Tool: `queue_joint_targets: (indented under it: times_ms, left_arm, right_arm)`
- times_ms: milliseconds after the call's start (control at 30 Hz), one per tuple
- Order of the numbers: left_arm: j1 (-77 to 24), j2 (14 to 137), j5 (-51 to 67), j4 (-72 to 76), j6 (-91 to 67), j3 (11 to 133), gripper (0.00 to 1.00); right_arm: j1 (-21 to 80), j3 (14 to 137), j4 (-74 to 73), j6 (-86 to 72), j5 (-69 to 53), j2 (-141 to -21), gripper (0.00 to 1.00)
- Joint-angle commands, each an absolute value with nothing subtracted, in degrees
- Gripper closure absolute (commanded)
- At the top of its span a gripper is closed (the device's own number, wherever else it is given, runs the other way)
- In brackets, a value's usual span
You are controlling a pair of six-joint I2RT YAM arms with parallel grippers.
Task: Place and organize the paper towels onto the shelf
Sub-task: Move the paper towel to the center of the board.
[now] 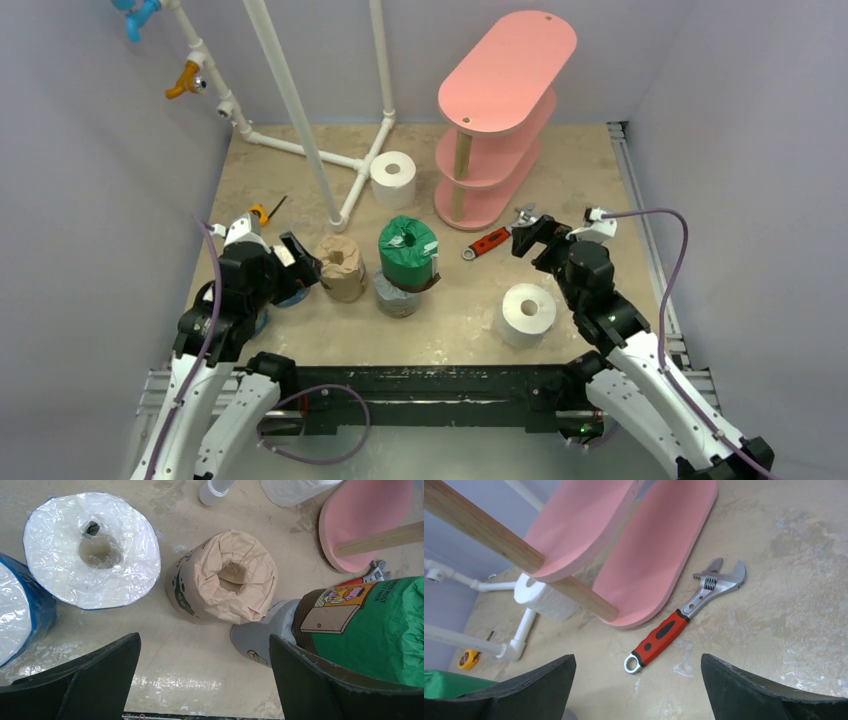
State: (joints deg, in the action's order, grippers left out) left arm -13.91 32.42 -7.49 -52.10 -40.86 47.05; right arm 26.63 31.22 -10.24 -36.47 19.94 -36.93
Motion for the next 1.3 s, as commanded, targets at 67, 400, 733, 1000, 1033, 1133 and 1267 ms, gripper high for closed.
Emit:
queue_joint_targets:
  times_ms: [67,400,733,1000,1033,1133,1267]
  left_arm:
    - [-13.89,29.85,-7.46,-50.60,-39.65,46.74,0.00]
    - [-13.93,29.67,-5.96,-48.98,-38.26,46.08,0.00]
    - [-14.65,28.42,-2.36,-47.08,-35.84,45.97,0.00]
    - [-16.91,27.73,-3.99,-46.98,-36.55,46.74,0.00]
    - [-17.33,27.77,-4.94,-47.31,-36.79,46.80,0.00]
    - [-19.05,28.00,-8.12,-48.92,-37.63,46.93,0.00]
    - [-23.82,29.53,-13.72,-51.20,-38.50,48.40,0.00]
  right_arm:
    - [26.79,30.01,-4.87,-37.04,18.59,-31.66,0.01]
    - [26.76,32.69,-5.64,-29.21,7.70,-32.58,0.01]
    - [29.89,36.66,-6.18,-25.08,5.99,-36.50,0.01]
    - [39.69,42.11,-10.01,-24.88,16.43,-41.73,0.01]
    - [41.66,42.44,-10.40,-25.06,19.57,-42.49,0.01]
    - [46.35,43.75,-12.18,-26.46,26.19,-44.94,0.01]
    - [47.81,45.58,-14.27,-29.80,30.43,-47.18,0.01]
